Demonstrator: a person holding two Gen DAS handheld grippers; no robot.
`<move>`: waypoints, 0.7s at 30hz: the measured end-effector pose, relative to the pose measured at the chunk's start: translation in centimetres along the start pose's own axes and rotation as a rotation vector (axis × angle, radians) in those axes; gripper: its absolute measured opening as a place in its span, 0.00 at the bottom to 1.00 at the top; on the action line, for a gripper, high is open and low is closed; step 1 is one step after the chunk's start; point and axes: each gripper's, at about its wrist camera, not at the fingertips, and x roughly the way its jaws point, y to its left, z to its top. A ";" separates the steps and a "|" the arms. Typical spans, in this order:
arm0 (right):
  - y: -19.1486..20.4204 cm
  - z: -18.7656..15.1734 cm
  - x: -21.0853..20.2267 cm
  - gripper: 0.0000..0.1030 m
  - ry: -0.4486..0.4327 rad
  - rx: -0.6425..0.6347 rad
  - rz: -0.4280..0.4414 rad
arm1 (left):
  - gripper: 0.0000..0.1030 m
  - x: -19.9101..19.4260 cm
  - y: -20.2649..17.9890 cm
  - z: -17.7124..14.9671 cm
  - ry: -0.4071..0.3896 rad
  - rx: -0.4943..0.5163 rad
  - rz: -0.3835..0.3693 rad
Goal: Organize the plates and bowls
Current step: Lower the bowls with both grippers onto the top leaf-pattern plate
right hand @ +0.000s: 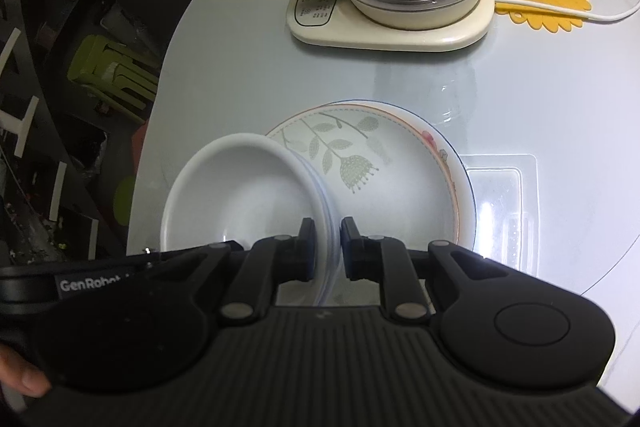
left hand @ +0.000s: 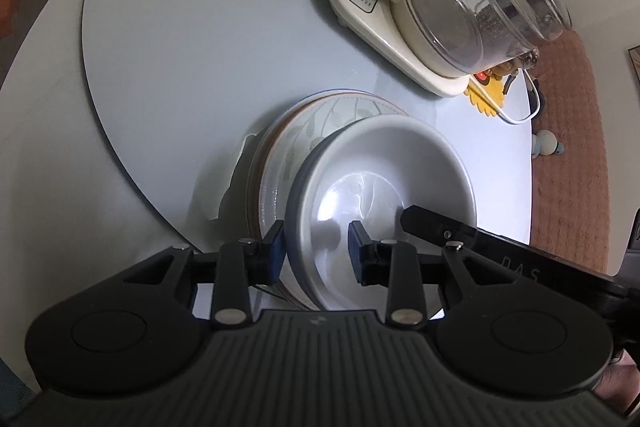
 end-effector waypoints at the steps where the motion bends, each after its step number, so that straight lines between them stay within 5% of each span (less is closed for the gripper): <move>1: -0.2 0.1 0.2 0.17 0.000 0.007 0.001 | 0.36 0.3 0.0 0.1 0.006 0.004 -0.001; 21: -2.9 1.0 2.0 0.18 0.039 0.043 -0.015 | 0.36 4.0 -1.5 1.3 0.027 0.019 0.032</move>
